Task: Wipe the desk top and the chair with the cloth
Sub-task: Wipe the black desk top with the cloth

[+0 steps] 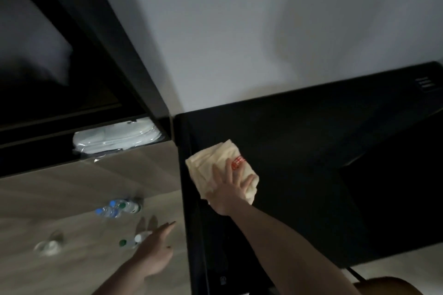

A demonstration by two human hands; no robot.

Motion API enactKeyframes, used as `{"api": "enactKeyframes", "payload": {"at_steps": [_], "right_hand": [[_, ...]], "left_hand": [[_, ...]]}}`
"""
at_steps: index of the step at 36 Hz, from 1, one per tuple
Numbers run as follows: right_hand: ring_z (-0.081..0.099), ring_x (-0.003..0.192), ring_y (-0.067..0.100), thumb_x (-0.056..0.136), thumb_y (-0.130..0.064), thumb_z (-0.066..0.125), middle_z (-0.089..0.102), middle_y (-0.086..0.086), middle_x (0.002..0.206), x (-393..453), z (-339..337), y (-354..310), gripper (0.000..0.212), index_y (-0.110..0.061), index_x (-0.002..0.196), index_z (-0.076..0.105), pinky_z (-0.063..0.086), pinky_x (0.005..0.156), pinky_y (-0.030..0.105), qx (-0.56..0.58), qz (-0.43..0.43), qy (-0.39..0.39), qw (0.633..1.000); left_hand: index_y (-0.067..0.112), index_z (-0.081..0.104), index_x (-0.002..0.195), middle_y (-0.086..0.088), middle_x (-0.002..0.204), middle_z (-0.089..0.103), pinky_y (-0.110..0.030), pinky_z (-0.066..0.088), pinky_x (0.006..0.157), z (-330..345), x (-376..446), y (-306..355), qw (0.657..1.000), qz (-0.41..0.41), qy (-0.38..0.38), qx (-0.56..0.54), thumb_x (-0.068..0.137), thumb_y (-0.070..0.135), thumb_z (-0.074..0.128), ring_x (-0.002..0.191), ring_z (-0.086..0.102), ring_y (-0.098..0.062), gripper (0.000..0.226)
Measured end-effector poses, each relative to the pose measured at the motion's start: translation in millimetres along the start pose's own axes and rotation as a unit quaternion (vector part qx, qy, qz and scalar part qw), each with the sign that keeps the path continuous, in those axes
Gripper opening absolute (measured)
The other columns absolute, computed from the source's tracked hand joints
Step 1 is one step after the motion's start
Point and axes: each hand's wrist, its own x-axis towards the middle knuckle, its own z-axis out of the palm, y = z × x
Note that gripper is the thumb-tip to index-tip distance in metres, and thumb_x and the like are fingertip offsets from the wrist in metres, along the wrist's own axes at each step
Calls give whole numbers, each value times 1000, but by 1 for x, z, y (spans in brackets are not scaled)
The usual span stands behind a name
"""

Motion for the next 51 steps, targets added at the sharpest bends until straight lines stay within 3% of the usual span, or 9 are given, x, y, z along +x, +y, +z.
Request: {"api": "enactKeyframes", "payload": {"at_steps": [3, 8, 14, 18, 20, 36, 42, 46, 51], "right_hand": [[-44, 140, 46, 103, -50, 37, -45, 6, 158, -30, 30, -21, 80, -41, 155, -24, -21, 105, 78, -26, -35, -8, 999], [-44, 140, 43, 105, -51, 29, -46, 5, 157, -83, 69, -25, 74, -41, 155, -25, -20, 107, 77, -69, -73, -9, 995], [-43, 141, 43, 102, -61, 24, -43, 6, 159, -137, 116, -4, 76, -44, 144, -36, -19, 106, 78, -105, -69, 8, 992], [16, 149, 50, 84, -70, 47, 23, 15, 168, -165, 137, 13, 80, -39, 157, 33, 14, 103, 82, -81, -62, 44, 994], [25, 147, 49, 82, -72, 49, 32, 14, 164, -168, 152, 25, 80, -36, 154, 42, 21, 103, 80, -93, -67, 71, 991], [7, 157, 23, 94, -18, 49, 20, -4, 167, -236, 135, 103, 71, -39, 157, 24, 19, 122, 55, 99, -80, 104, 986], [54, 120, 19, 94, -17, 55, 55, -3, 132, -304, 155, 126, 51, -26, 144, 49, 43, 98, 29, 372, 25, 186, 909], [65, 87, 16, 85, -28, 54, 66, -8, 97, -355, 181, 138, 32, -37, 116, 58, 54, 74, 33, 527, 134, 175, 821], [69, 89, 17, 76, -25, 56, 73, -4, 94, -412, 231, 159, 33, -33, 107, 64, 56, 83, 39, 601, 233, 200, 738]], "left_hand": [[30, 39, 154, -6, 152, 49, -22, 54, 76, 4, -2, -26, 999, -12, -34, -40, 88, -3, 44, 109, 67, -14, 74], [20, 50, 146, -8, 140, 61, -24, 52, 89, 15, -12, -39, 996, -1, -51, -70, 89, -8, 36, 120, 61, -18, 65], [20, 57, 134, -5, 131, 63, -22, 52, 70, 20, -29, -42, 995, 22, -49, -82, 91, -5, 39, 102, 62, -18, 53], [13, 66, 129, -10, 124, 69, -34, 52, 97, 25, -33, -46, 997, 57, -21, -56, 78, 24, 43, 118, 64, -27, 57], [13, 68, 126, -10, 123, 71, -37, 49, 103, 31, -35, -49, 997, 60, -8, -45, 89, 20, 51, 120, 64, -28, 41], [18, 74, 119, -5, 123, 72, -31, 48, 101, 100, -100, -41, 996, 45, 81, -17, 97, 15, 59, 117, 64, -26, 26], [37, 68, 79, 4, 99, 78, -32, 54, 86, 146, -129, -26, 991, 96, 86, -27, 85, 15, 75, 100, 71, -24, 24], [32, 70, 88, 6, 98, 75, -22, 47, 79, 179, -146, -9, 988, 150, 30, 17, 85, -2, 59, 98, 67, -16, 36], [31, 73, 96, 3, 107, 77, -27, 52, 93, 220, -158, -4, 980, 180, -39, 69, 83, 7, 52, 107, 69, -18, 35]]}}
